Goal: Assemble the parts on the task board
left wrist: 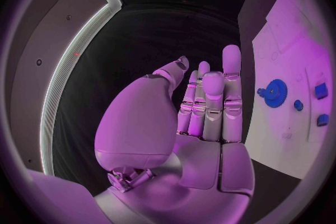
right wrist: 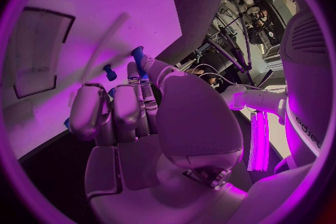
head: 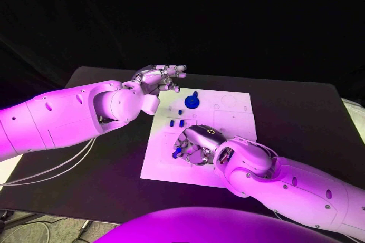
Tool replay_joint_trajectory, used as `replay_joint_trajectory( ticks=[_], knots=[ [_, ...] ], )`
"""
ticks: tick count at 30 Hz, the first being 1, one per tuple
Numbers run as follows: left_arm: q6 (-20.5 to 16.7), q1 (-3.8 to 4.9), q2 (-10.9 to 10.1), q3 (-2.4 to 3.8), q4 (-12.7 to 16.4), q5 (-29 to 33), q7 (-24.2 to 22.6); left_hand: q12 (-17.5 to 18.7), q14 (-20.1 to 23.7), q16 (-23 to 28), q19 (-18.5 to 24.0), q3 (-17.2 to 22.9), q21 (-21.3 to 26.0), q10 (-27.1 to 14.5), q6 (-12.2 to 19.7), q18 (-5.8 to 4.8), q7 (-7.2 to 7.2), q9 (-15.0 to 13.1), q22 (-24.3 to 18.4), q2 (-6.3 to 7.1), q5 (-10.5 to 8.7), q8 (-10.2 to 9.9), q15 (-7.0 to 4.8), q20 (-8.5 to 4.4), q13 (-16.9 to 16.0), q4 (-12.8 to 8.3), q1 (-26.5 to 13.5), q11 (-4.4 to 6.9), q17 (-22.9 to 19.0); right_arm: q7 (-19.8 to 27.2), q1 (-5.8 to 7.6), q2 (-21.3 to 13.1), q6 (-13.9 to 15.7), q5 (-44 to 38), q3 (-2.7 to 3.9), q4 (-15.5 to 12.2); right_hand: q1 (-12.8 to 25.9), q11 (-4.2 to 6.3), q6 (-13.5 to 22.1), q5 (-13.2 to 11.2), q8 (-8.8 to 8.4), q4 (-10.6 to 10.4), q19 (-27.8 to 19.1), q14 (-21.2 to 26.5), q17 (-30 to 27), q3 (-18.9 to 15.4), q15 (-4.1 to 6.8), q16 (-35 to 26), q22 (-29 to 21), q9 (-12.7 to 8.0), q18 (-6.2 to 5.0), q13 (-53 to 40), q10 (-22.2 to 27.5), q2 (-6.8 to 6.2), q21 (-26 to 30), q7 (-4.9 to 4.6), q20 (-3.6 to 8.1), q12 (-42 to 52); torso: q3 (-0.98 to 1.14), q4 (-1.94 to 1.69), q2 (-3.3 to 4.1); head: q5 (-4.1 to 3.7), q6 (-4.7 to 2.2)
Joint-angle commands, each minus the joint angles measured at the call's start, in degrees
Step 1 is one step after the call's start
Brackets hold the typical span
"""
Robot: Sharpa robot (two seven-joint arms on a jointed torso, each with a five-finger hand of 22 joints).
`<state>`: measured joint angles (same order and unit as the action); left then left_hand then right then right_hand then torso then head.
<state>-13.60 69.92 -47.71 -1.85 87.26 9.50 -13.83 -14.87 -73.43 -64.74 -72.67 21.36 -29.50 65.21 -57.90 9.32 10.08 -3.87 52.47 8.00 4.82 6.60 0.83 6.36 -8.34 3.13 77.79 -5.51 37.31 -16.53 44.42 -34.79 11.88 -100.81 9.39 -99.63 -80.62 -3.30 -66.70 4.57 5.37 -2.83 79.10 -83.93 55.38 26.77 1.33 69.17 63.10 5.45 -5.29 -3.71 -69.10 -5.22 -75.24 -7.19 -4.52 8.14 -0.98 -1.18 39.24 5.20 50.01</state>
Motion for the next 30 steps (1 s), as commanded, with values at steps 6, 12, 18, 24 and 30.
replay_joint_trajectory(
  ticks=[6, 12, 18, 24, 30],
  knots=[
    [1.08, 0.0, 0.08, 0.04, 0.1, -0.3, -0.16, -0.16, 0.43, 0.13, 0.36, -0.4, 0.32, -0.48, 0.51, 1.05, 0.06, -0.04, -0.07, -0.48, 0.18, 0.39, -0.09, 0.02, -0.05, -0.08, -0.12, -0.05, -0.06, -2.11, -0.05, 0.48, -2.69, -3.8, -0.13, -0.1, -0.2, -0.14, -0.44, 0.72, 0.33, 0.43, 0.2, -1.12, -0.01, -0.01, 0.03, 0.22, 0.02, 0.12, 0.07, -0.05, -0.26, -0.3, -0.29, 0.12, -0.17, -0.31, -0.08, 0.01, -0.01, -0.13, -0.01],
    [1.1, 0.0, 0.12, 0.04, 0.17, -0.34, -0.12, -0.16, 0.43, 0.13, 0.36, -0.4, 0.32, -0.48, 0.51, 1.05, 0.06, -0.04, -0.07, -0.48, 0.18, 0.39, -0.09, 0.02, -0.05, -0.08, -0.12, -0.05, -0.06, -1.92, 0.15, 1.17, -3.44, -4.08, -1.23, 0.66, 2.39, -0.96, 2.12, 1.42, -1.35, -0.34, -0.64, -0.93, -0.55, -1.59, -0.82, 0.02, -1.5, -0.44, -0.17, 0.14, 1.64, -2.16, 0.59, -0.75, -0.69, -1.9, -0.1, -0.02, -0.06, -0.12, -0.01],
    [1.13, 0.0, 0.1, 0.04, 0.17, -0.35, 0.01, -0.16, 0.43, 0.13, 0.36, -0.4, 0.32, -0.48, 0.51, 1.05, 0.06, -0.04, -0.07, -0.48, 0.18, 0.39, -0.09, 0.02, -0.05, -0.08, -0.12, -0.05, -0.06, -1.94, 0.2, 1.25, 0.81, -4.07, -1.57, 0.82, 4.44, -2.47, 10.71, 1.52, -1.81, -1.03, -4.11, 0.24, -3.75, -6.84, -1.79, -2.02, -8.81, -1.74, -1.53, 0.03, 9.86, -4.67, 5.16, -1.46, -1.86, -4.19, -0.05, -0.04, -0.11, -0.19, -0.01],
    [1.3, 0.0, 0.05, 0.04, 0.17, -0.35, 0.19, -0.41, 0.43, 0.02, 0.35, -0.55, 0.38, -0.66, 0.59, 1.06, 0.08, -0.05, -0.13, -0.58, 0.17, 0.48, -0.08, 0.03, -0.13, -0.11, -0.03, -0.05, -0.03, -1.56, 0.01, 0.5, 7.27, -3.57, -1.64, 0.08, 3.43, -2.76, 11.1, 2.6, -1.72, -0.86, -4.08, 0.29, -4.39, -9.96, -2.07, -2.29, -9.43, -1.56, -1.66, -0.09, 10.78, -4.13, 5.66, -2.21, -2.1, -3.03, 0.01, 0.09, -0.03, -0.34, -0.01],
    [1.42, -0.01, -0.02, 0.04, 0.04, -0.35, 0.3, -0.45, 0.44, 0.0, 0.35, -0.59, 0.39, -0.72, 0.63, 1.06, 0.09, -0.04, -0.14, -0.58, 0.17, 0.48, -0.07, 0.03, -0.13, -0.1, -0.03, -0.07, -0.02, -0.2, -0.15, -2.07, 12.64, -2.2, -1.12, -3.04, 2.5, -2.64, 10.43, 3.58, -1.54, -0.82, -3.83, 0.28, -4.81, -11.73, -1.99, -2.5, -9.44, -1.44, -1.64, -0.17, 10.52, -3.53, 5.73, -2.09, -2.1, -1.89, 0.07, 0.22, -0.09, -0.97, -0.01]
  ],
)
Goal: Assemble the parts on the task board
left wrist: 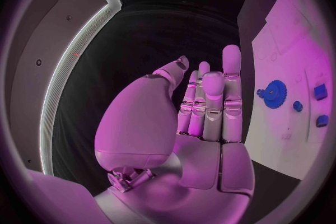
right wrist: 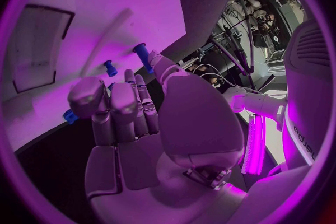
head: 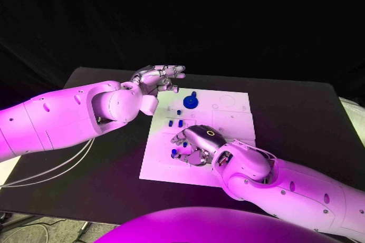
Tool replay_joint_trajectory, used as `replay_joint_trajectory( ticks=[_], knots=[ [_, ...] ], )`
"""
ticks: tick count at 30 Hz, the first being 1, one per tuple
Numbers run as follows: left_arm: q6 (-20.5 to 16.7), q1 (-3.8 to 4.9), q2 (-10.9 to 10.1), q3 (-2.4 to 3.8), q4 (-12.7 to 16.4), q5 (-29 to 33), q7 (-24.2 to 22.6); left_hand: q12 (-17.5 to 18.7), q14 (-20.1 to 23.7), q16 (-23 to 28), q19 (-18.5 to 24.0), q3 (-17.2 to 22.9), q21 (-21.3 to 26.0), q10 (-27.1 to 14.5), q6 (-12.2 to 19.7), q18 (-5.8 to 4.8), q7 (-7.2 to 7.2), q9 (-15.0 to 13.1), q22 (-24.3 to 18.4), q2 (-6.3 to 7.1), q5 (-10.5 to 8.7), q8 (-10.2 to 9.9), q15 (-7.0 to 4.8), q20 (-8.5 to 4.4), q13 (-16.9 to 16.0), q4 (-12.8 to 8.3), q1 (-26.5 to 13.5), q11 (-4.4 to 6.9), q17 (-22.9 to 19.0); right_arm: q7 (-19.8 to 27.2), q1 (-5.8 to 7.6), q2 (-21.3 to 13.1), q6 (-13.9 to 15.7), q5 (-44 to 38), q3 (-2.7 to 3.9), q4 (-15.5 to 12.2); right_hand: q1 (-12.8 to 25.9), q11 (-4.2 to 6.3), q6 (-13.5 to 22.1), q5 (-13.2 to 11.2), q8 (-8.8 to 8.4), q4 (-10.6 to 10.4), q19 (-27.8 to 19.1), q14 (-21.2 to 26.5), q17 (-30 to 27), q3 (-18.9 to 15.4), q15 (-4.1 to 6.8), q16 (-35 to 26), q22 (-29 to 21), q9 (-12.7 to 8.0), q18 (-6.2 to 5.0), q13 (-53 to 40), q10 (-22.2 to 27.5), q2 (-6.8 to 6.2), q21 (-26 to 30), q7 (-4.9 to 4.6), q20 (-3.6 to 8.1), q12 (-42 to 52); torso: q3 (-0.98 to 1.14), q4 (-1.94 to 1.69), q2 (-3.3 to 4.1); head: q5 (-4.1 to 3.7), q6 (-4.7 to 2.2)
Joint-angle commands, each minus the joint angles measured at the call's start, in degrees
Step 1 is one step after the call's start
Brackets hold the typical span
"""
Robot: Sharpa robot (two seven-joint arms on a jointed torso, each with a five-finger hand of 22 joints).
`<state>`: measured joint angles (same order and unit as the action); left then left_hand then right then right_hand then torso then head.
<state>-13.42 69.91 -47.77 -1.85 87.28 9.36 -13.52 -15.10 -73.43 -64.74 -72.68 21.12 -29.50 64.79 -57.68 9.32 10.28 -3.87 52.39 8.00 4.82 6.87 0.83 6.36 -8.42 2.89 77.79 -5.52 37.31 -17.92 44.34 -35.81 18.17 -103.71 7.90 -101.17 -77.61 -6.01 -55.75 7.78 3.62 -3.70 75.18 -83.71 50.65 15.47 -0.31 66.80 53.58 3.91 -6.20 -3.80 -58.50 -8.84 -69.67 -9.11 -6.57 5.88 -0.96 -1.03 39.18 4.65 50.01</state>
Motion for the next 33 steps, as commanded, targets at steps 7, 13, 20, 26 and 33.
replay_joint_trajectory(
  ticks=[7, 13, 20, 26, 33],
  knots=[
    [1.33, -0.05, -0.13, 0.01, -0.04, -0.22, 0.09, -0.21, 0.44, 0.0, 0.35, -0.35, 0.39, -0.29, 0.4, 1.06, -0.11, -0.04, -0.06, -0.58, 0.17, 0.21, -0.07, 0.03, -0.06, 0.14, -0.03, -0.06, -0.03, 0.85, 0.01, -7.98, 6.6, 7.35, 3.64, -7.82, -1.06, 0.78, -2.68, 1.75, 0.54, -0.4, 0.94, 0.06, -0.84, -1.01, 0.08, -0.62, 1.14, 0.3, -0.52, -0.21, -4.07, 1.15, -0.49, 0.34, 0.23, 2.97, 0.07, 0.43, -0.22, -1.26, -0.01],
    [1.38, -0.1, -0.46, -0.16, 0.13, -0.23, 0.12, -0.21, 0.44, 0.0, 0.35, -0.35, 0.39, -0.29, 0.4, 1.06, -0.11, -0.04, -0.06, -0.58, 0.17, 0.21, -0.07, 0.03, -0.06, 0.14, -0.03, -0.06, -0.03, -5.57, 1.15, -18.46, 3.19, 16.57, 5.35, -11.16, 2.91, 3.58, -5.78, 3.39, 1.53, -4.18, 6.51, -2.85, 11.56, -3.51, 2.2, 7.77, 13.97, 0.61, 1.82, -3.67, -17.72, 0.39, -8.33, 1.77, 2.07, 9.49, -0.04, 1.36, -0.63, -2.89, -0.27],
    [1.4, -0.16, -0.97, -0.32, 0.3, -0.4, 0.08, -0.21, 0.44, 0.0, 0.35, -0.35, 0.39, -0.29, 0.4, 1.06, -0.11, -0.04, -0.06, -0.58, 0.17, 0.21, -0.07, 0.03, -0.06, 0.14, -0.03, -0.06, -0.03, -13.48, 0.18, -24.71, 1.44, 18.07, 5.68, -12.51, 5.06, 5.3, -5.09, 6.96, 3.27, -9.4, 8.0, -3.02, 15.14, -11.22, 3.64, 10.94, 18.67, 0.78, 2.65, -34.92, -21.16, 1.05, -11.45, 2.88, 3.76, 39.09, 0.21, 2.47, -0.55, -3.61, -0.69],
    [1.57, -0.25, -0.81, -0.4, 0.13, -0.6, 0.1, -0.43, 0.51, -0.02, 0.34, -0.42, 0.43, -0.5, 0.5, 1.07, -0.11, -0.05, -0.12, -0.75, 0.19, 0.29, -0.07, 0.05, -0.12, 0.07, 0.16, -0.06, -0.16, -15.34, -1.1, -27.13, 0.29, 17.03, 5.7, -12.96, 3.57, 5.03, -4.71, 7.95, 5.35, -11.8, 8.33, -3.24, 18.52, -15.33, 3.41, 13.17, 20.26, 1.43, 2.86, -52.14, -19.22, 2.66, -12.4, 3.23, 3.82, 53.65, 0.09, 2.35, -0.6, -4.28, -0.79],
    [1.69, -0.52, -0.63, -0.44, -0.11, -0.66, 0.11, -0.55, 0.54, -0.03, 0.34, -0.53, 0.45, -0.59, 0.53, 1.07, -0.09, -0.05, -0.14, -0.78, 0.17, 0.33, -0.05, 0.06, -0.15, 0.11, 0.12, -0.09, -0.22, -15.91, -2.39, -26.01, -1.09, 15.78, 5.68, -12.16, 4.08, 4.98, -4.35, 8.2, 6.72, -12.81, 8.62, -3.42, 20.42, -18.25, 3.45, 14.35, 21.33, 2.08, 3.06, -58.08, -19.46, 3.98, -12.99, 3.24, 3.7, 58.1, 0.04, 2.29, -0.54, -4.49, -0.89]
  ],
)
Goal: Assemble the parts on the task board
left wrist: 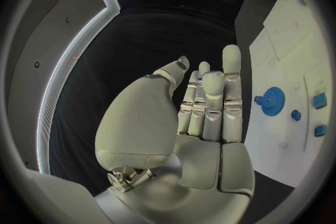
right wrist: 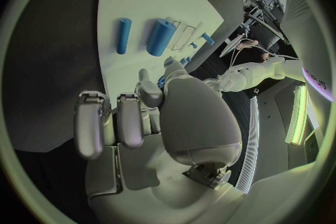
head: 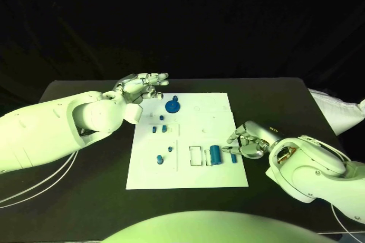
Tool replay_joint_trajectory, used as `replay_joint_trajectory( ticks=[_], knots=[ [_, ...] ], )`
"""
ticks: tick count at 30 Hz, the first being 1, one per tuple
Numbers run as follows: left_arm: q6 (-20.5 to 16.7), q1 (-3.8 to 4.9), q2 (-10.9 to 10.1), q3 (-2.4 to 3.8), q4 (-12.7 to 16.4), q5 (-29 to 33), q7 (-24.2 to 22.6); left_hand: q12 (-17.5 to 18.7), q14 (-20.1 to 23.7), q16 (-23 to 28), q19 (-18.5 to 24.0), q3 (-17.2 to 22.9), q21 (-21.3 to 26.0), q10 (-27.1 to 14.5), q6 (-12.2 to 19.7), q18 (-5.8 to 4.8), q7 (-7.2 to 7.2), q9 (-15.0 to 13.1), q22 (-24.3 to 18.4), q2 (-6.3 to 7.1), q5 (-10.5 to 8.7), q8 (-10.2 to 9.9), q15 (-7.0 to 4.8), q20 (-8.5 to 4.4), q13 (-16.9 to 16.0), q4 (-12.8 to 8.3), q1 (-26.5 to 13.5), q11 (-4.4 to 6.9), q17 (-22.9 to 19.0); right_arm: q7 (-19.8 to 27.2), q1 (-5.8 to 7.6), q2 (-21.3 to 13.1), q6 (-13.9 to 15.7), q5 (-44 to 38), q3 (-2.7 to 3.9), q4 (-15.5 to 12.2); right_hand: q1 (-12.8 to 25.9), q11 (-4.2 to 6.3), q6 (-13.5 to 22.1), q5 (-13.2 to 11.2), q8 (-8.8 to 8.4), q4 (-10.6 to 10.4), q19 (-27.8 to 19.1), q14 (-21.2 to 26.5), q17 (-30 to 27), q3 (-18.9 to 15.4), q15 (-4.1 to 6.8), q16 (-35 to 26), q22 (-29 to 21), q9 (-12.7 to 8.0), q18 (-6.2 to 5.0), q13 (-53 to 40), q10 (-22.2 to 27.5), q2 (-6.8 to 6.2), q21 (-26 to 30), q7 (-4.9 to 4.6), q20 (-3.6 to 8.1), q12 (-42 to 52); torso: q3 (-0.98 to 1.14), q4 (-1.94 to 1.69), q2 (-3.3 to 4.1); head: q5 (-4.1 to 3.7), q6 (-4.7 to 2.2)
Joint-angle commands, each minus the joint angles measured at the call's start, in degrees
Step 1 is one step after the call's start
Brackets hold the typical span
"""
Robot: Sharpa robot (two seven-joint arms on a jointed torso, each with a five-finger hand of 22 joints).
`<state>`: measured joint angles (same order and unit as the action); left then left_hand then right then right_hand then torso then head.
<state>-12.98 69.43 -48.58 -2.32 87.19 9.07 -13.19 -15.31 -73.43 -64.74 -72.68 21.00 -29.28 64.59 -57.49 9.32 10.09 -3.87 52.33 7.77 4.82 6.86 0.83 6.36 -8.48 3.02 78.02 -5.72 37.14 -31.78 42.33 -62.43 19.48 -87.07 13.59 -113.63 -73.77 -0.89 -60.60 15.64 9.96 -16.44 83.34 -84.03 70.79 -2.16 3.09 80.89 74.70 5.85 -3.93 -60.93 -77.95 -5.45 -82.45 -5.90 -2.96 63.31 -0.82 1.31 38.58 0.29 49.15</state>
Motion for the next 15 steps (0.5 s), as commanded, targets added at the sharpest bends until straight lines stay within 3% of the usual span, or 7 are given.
replay_joint_trajectory(
  ticks=[1, 11, 15],
  knots=[
    [1.25, -0.07, 0.22, 0.03, -0.04, -0.37, -0.22, -0.34, 0.54, -0.03, 0.34, -0.4, 0.23, -0.4, 0.35, 1.06, 0.11, -0.05, -0.08, -0.55, 0.17, 0.34, -0.05, 0.06, -0.09, -0.02, -0.11, 0.1, -0.05, -2.09, -0.57, 0.98, -2.53, -0.9, -0.03, 0.49, 0.64, -0.16, 0.52, 0.46, 0.56, -0.13, 0.49, -3.1, 0.4, -1.04, 0.06, 0.34, 0.31, 0.23, 0.81, -1.47, -0.06, 0.83, -0.27, 0.06, 0.08, 1.02, -0.11, -0.07, 0.06, -0.11, 0.02],
    [1.28, -0.15, 0.32, 0.03, -0.13, -0.38, -0.12, -0.34, 0.54, -0.03, 0.34, -0.4, 0.23, -0.4, 0.35, 1.06, 0.11, -0.05, -0.08, -0.55, 0.17, 0.34, -0.05, 0.06, -0.09, -0.02, -0.11, 0.1, -0.05, -2.35, -1.74, 4.21, -4.73, -0.92, -0.17, 2.67, 2.74, -0.09, 0.56, 0.84, 1.64, -0.23, 0.54, -3.15, 1.15, -3.45, 0.1, 0.81, 0.69, 0.91, 0.87, -4.01, -0.34, 2.08, -0.48, 0.22, 0.09, 2.59, -0.18, -0.08, 0.08, 0.11, 0.15],
    [1.28, -0.16, 0.28, 0.03, -0.1, -0.39, -0.09, -0.34, 0.54, -0.03, 0.34, -0.4, 0.23, -0.4, 0.35, 1.06, 0.11, -0.05, -0.08, -0.55, 0.17, 0.34, -0.05, 0.06, -0.09, -0.02, -0.11, 0.1, -0.05, -2.43, -2.02, 5.17, -5.37, -1.06, -0.24, 3.59, 3.0, -0.08, 0.55, 0.84, 1.82, -0.23, 0.55, -3.15, 1.24, -3.77, 0.11, 0.86, 0.74, 1.04, 0.88, -4.13, -0.26, 2.28, -0.51, 0.25, 0.09, 2.56, -0.1, 0.06, 0.08, 0.37, 0.22]
  ],
)
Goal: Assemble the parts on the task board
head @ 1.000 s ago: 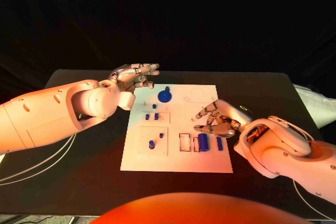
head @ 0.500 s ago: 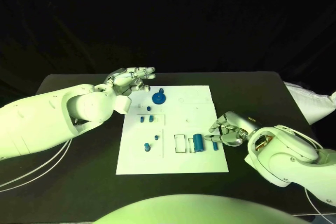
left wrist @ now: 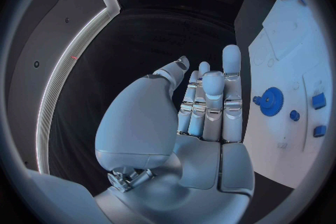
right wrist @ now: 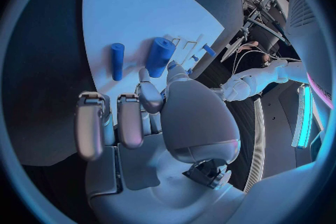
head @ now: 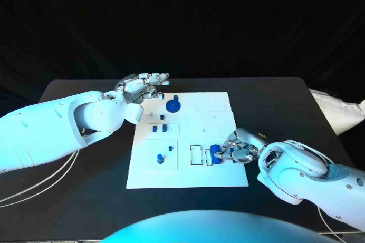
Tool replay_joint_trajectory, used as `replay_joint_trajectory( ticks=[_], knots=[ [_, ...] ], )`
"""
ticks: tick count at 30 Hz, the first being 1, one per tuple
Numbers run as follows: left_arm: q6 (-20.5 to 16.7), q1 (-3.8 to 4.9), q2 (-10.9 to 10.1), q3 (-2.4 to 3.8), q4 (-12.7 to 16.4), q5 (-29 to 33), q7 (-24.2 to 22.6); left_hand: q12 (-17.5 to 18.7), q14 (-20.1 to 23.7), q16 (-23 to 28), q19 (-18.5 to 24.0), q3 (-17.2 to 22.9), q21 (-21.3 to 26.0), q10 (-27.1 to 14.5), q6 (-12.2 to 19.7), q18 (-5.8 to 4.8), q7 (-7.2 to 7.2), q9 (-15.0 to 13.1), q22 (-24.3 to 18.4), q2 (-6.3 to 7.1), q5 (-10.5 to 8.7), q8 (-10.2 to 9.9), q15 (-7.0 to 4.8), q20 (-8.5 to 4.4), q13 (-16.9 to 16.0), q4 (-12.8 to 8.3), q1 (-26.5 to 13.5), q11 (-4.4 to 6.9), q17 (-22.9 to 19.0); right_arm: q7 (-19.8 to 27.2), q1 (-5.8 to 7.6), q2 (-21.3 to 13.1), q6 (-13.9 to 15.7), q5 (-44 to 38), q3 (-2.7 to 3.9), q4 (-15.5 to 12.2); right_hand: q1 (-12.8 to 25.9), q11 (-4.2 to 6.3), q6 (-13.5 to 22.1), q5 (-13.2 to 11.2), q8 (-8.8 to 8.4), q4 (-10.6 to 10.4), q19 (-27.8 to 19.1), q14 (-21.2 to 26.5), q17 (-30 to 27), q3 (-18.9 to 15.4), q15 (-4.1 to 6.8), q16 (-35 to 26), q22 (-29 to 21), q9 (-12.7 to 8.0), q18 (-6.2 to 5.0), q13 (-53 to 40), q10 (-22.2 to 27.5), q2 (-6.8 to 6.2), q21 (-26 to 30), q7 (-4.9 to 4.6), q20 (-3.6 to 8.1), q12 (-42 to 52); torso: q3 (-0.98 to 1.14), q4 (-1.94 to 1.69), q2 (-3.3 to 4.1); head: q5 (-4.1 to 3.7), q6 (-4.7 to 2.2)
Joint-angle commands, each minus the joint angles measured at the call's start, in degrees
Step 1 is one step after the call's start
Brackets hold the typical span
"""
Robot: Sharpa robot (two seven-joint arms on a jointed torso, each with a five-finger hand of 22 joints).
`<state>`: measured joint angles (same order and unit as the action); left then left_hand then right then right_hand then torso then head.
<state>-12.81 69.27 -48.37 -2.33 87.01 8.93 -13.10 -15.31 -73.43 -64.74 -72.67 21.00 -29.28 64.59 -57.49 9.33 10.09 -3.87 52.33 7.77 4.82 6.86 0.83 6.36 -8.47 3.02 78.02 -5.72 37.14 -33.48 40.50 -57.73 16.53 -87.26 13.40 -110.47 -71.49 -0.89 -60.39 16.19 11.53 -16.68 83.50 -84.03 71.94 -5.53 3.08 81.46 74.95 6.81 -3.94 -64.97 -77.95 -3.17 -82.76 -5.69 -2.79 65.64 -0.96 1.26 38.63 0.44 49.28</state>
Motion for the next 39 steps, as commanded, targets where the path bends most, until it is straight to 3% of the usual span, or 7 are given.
replay_joint_trajectory(
  ticks=[1, 11, 16, 20, 25, 32, 39],
  knots=[
    [1.12, 0.0, 0.07, 0.04, 0.08, -0.24, -0.16, -0.34, 0.54, -0.03, 0.34, -0.41, 0.24, -0.4, 0.35, 1.06, 0.11, -0.05, -0.09, -0.55, 0.17, 0.34, -0.05, 0.06, -0.1, -0.02, -0.11, 0.1, -0.05, -0.74, -0.24, 0.71, -2.48, -0.9, -0.06, 0.62, 0.74, -0.07, 0.33, 0.3, 0.28, 0.02, 0.39, -3.15, 0.07, -0.44, 0.11, 0.28, 0.51, 0.1, 0.88, -0.09, -0.25, 0.03, -0.2, 0.05, -0.07, 0.23, 0.05, 0.09, 0.02, 0.21, 0.11],
    [1.15, 0.0, 0.07, 0.04, 0.09, -0.24, -0.01, -0.48, 0.56, -0.06, 0.33, -0.55, 0.27, -0.51, 0.4, 1.06, 0.13, -0.05, -0.12, -0.59, 0.16, 0.4, -0.03, 0.07, -0.13, 0.06, -0.19, 0.08, -0.09, -0.8, -0.45, 2.53, -3.8, -1.4, -0.25, 2.05, 0.6, -0.04, 0.28, 0.35, 0.45, 0.15, 0.42, -3.14, 0.07, -0.6, 0.13, 0.29, 0.63, 0.22, 0.9, -0.13, -0.15, 0.18, -0.26, 0.09, -0.07, 0.13, 0.01, -0.04, 0.02, 0.24, 0.33],
    [1.25, 0.0, 0.02, 0.03, 0.1, -0.24, 0.08, -0.48, 0.56, -0.06, 0.33, -0.55, 0.27, -0.51, 0.4, 1.06, 0.13, -0.05, -0.12, -0.59, 0.16, 0.4, -0.03, 0.07, -0.13, 0.06, -0.19, 0.08, -0.09, -0.87, -0.48, 2.76, -4.32, -1.8, -0.34, 2.85, 0.26, -0.03, 0.34, 0.39, 0.66, 0.28, 0.44, -3.14, 0.24, -1.03, 0.14, 0.38, 0.75, 0.41, 0.93, -0.3, -0.01, 0.01, -0.32, 0.11, -0.07, 0.07, -0.03, 0.18, -0.02, 0.4, 0.4],
    [1.33, 0.0, 0.05, 0.03, 0.13, -0.24, 0.11, -0.48, 0.56, -0.06, 0.33, -0.55, 0.27, -0.51, 0.4, 1.06, 0.13, -0.05, -0.12, -0.59, 0.16, 0.4, -0.03, 0.07, -0.13, 0.06, -0.19, 0.08, -0.09, -1.07, -0.48, 2.69, -2.11, -2.2, -0.36, 3.23, -2.26, 0.18, -0.11, 1.47, 1.37, 0.98, 0.5, -3.18, 0.53, -0.37, 0.31, 0.55, 1.0, 0.99, 0.96, -1.02, -0.15, 1.66, -0.44, 0.32, 0.03, 0.35, 0.01, 0.13, -0.02, 0.47, 0.38],
    [1.4, 0.0, 0.04, 0.03, 0.15, -0.25, 0.19, -0.48, 0.56, -0.06, 0.33, -0.55, 0.27, -0.51, 0.4, 1.06, 0.13, -0.05, -0.12, -0.59, 0.16, 0.4, -0.03, 0.07, -0.13, 0.06, -0.19, 0.08, -0.09, -1.02, -0.49, 2.27, 2.79, -0.71, -0.32, 2.24, -4.62, 0.42, -0.69, 2.57, 1.99, 1.76, 0.65, -3.25, 1.0, 0.43, 0.48, 0.81, 1.38, 1.61, 1.03, -1.85, -0.51, 2.96, -0.64, 0.55, 0.19, 0.77, 0.03, 0.09, -0.02, 0.44, 0.29],
    [1.44, -0.01, 0.05, 0.03, 0.12, -0.25, 0.27, -0.57, 0.58, -0.08, 0.33, -0.62, 0.28, -0.59, 0.44, 1.06, 0.13, -0.05, -0.14, -0.63, 0.16, 0.43, -0.02, 0.09, -0.15, 0.09, -0.21, 0.07, -0.12, -0.36, -0.31, 1.61, 8.87, 4.54, 0.03, -1.0, -4.96, 0.54, -0.7, 5.68, 2.21, 1.35, 0.7, -3.25, 1.16, 0.38, 0.6, 0.9, 1.53, 2.2, 1.06, -2.2, -0.61, 3.25, -0.73, 0.65, 0.35, 0.62, -0.03, 0.06, -0.02, 0.41, 0.13],
    [1.56, -0.01, 0.16, 0.03, 0.12, -0.4, 0.39, -0.61, 0.59, -0.09, 0.32, -0.62, 0.29, -0.63, 0.45, 1.06, 0.13, -0.05, -0.15, -0.67, 0.17, 0.44, -0.02, 0.09, -0.16, 0.07, -0.16, 0.08, -0.13, 0.12, -0.13, 2.05, 10.47, 9.53, 0.13, -2.76, -4.66, 0.55, -0.6, 7.22, 2.28, 0.66, 0.71, -3.25, 1.2, 0.21, 0.62, 0.93, 1.59, 2.57, 1.07, -2.41, -0.69, 3.48, -0.75, 0.67, 0.38, 0.51, -0.03, 0.02, 0.03, 0.63, 0.21]
  ],
)
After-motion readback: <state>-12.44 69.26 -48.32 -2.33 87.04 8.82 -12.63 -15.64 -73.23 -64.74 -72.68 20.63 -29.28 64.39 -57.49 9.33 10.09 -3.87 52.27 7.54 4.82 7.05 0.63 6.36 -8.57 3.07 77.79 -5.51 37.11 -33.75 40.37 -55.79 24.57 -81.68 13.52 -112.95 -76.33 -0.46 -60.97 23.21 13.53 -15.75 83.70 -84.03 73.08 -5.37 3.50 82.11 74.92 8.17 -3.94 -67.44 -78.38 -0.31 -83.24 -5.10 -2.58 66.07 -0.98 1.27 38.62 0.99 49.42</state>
